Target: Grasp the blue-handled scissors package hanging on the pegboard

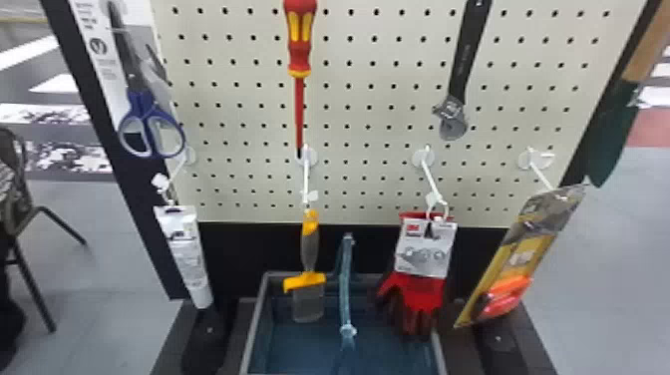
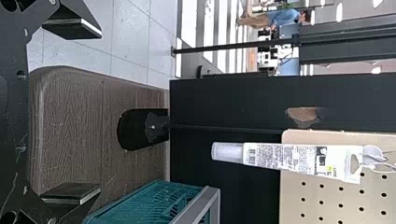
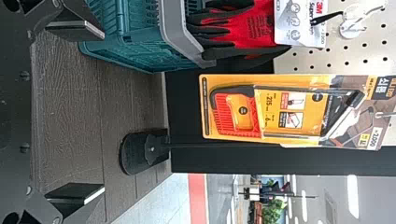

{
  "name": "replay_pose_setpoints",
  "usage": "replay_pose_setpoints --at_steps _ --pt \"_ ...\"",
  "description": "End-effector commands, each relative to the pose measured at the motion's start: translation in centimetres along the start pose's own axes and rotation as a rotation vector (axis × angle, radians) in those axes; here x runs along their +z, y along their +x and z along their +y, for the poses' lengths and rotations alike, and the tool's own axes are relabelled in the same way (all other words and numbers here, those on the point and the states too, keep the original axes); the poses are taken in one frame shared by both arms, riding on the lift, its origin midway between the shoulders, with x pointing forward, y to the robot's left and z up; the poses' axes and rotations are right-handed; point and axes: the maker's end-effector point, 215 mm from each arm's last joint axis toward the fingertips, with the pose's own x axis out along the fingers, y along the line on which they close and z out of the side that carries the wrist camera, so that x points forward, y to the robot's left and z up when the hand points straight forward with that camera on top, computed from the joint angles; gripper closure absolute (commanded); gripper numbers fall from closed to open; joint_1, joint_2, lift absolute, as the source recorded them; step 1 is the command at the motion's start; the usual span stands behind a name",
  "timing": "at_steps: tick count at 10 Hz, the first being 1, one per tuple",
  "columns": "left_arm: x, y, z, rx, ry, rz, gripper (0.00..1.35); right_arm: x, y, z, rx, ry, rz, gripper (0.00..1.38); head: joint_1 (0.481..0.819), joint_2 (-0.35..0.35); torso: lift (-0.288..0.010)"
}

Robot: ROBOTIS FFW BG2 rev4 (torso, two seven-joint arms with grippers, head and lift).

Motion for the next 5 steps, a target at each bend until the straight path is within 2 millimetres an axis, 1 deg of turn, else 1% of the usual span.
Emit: replay_pose_setpoints --at_steps 1,5 --pt "0.00 0.03 -0.02 0.001 -0.003 0.000 0.14 0.03 0.07 0.04 0.002 -0.001 -0.001 0.15 0.549 0.000 -0.100" --pt "0.05 0.03 -0.01 0.002 -0.004 -0.002 0.14 -0.06 0.03 0.09 0.002 0.001 0.000 0.15 0.549 0.000 -0.100"
